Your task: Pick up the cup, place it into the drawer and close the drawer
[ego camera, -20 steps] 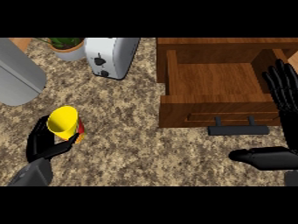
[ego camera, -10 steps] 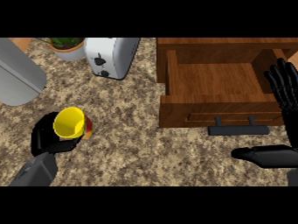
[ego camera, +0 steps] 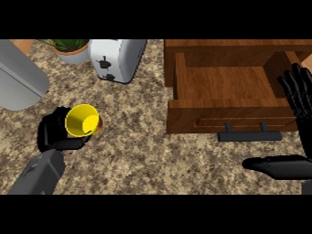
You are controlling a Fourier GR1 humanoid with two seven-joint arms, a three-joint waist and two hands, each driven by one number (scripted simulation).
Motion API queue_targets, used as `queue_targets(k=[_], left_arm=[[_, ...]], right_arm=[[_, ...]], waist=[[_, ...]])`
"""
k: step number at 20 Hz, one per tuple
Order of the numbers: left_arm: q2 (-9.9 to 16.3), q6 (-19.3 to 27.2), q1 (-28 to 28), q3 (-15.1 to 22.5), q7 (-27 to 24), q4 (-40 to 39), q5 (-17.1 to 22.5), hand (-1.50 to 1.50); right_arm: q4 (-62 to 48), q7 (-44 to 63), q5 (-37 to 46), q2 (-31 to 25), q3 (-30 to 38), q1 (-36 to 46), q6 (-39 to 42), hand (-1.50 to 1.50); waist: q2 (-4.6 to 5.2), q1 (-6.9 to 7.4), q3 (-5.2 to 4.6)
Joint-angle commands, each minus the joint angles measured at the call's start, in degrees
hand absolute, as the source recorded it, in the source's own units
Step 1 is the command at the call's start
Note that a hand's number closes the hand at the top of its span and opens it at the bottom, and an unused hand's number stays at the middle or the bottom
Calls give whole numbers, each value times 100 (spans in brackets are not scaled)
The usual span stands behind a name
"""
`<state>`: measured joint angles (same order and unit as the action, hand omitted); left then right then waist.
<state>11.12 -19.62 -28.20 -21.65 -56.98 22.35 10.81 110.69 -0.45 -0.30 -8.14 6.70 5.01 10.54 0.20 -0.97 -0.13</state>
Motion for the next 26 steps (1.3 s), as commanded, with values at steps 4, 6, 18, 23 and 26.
queue_targets(k=[4,6,18,23,26], left_arm=[[-177,-364,-540,354,98,721,-43,150],[-442,-316,-406,614,249,1315,-95,150],[-922,1239,-1406,1365,3045,3818,-132,150],[-1107,2167,-2092,1843,3577,3830,-342,150],[-1109,2352,-2633,1851,3974,3486,-377,150]], right_arm=[[-272,-358,88,72,18,-116,-9,-150],[-142,-49,-20,-57,215,-43,-47,-150],[-290,-426,-182,-137,403,-257,175,-150],[-181,-150,-153,-84,348,-63,44,-150],[-174,-316,-14,47,189,-127,11,-150]], waist=[[-26,77,15],[-68,150,21],[-52,130,19],[-26,66,16],[-14,45,16]])
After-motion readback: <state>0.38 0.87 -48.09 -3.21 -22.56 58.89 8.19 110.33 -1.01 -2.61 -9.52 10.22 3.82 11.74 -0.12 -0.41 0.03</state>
